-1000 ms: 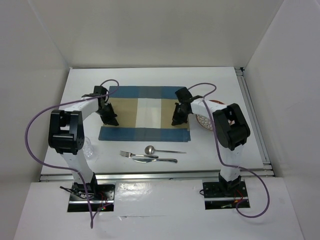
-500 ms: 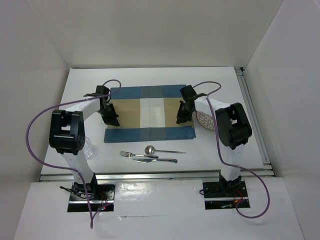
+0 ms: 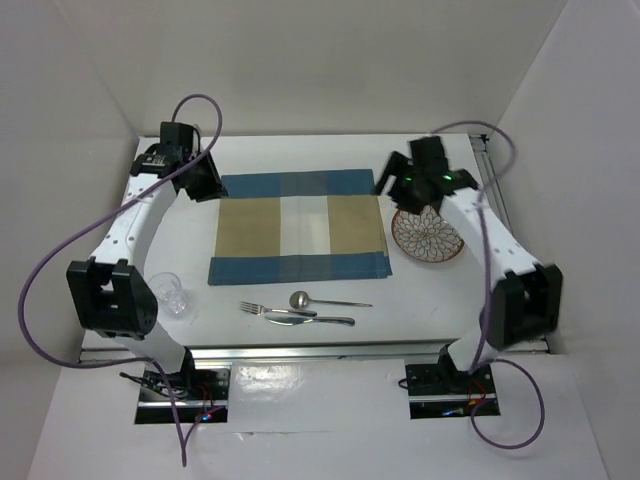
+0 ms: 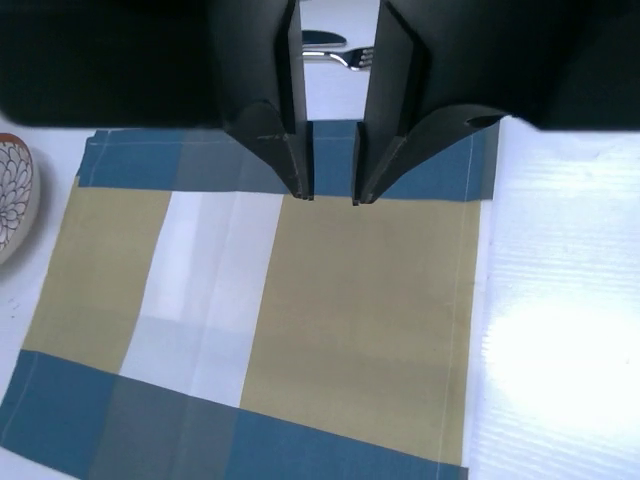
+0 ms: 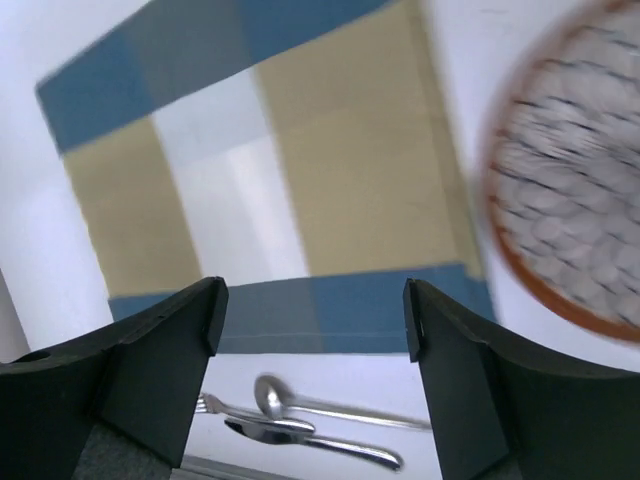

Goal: Set the dinner table for one person

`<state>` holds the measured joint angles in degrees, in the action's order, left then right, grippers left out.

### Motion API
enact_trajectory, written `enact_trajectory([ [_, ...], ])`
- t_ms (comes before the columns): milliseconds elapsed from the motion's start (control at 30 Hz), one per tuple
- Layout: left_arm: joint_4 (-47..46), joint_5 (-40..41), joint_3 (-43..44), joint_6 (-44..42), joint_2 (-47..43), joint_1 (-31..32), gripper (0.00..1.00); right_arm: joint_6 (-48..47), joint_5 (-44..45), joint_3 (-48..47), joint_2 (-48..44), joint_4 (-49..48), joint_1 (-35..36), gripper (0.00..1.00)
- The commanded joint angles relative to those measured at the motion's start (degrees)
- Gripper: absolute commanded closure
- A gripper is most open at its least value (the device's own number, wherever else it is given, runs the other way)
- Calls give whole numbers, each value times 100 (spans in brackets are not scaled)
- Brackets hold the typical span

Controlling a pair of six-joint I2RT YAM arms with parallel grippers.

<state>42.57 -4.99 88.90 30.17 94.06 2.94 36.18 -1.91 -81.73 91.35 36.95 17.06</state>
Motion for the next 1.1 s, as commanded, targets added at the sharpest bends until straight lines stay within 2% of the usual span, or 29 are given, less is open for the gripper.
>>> enact_trajectory([
  [0,366,173,5,-231,-641,22,60,512,254,1279,-1239,182,-992,15],
  [33,297,244,-74,-283,-791,22,60,608,96,1587,-1495,120,-1429,15],
  [67,296,297,-292,-284,-915,75,52,670,95,2121,-1941,120,-1616,13],
  [133,217,438,-609,-284,-1256,75,43,723,-37,2668,-2243,120,-2037,13],
  [233,86,517,-926,-223,-1513,75,26,785,-274,3066,-2499,67,-2443,12],
  [400,146,464,-1147,-222,-1637,75,23,662,-810,3699,-2245,-556,-3138,8],
  [567,147,587,-1147,-222,-1751,75,23,714,-1257,4015,-1780,-1320,-3349,7],
  [667,199,649,-1147,-222,-1812,75,23,855,-1434,4218,-1428,-1839,-3349,10],
  [733,199,701,-1095,-222,-1812,75,23,925,-1505,4288,-1199,-2207,-3349,18],
  [833,260,754,-1094,-222,-1812,75,23,926,-1558,4289,-884,-2489,-3349,23],
  [967,261,869,-1094,-222,-1874,75,23,926,-1619,4236,-601,-2596,-3349,38],
  [1000,261,869,-1094,-222,-1874,75,23,926,-1619,4175,-540,-2596,-3349,51],
  [1067,261,921,-1094,-170,-1874,75,23,926,-1567,4104,-539,-2544,-3349,68],
])
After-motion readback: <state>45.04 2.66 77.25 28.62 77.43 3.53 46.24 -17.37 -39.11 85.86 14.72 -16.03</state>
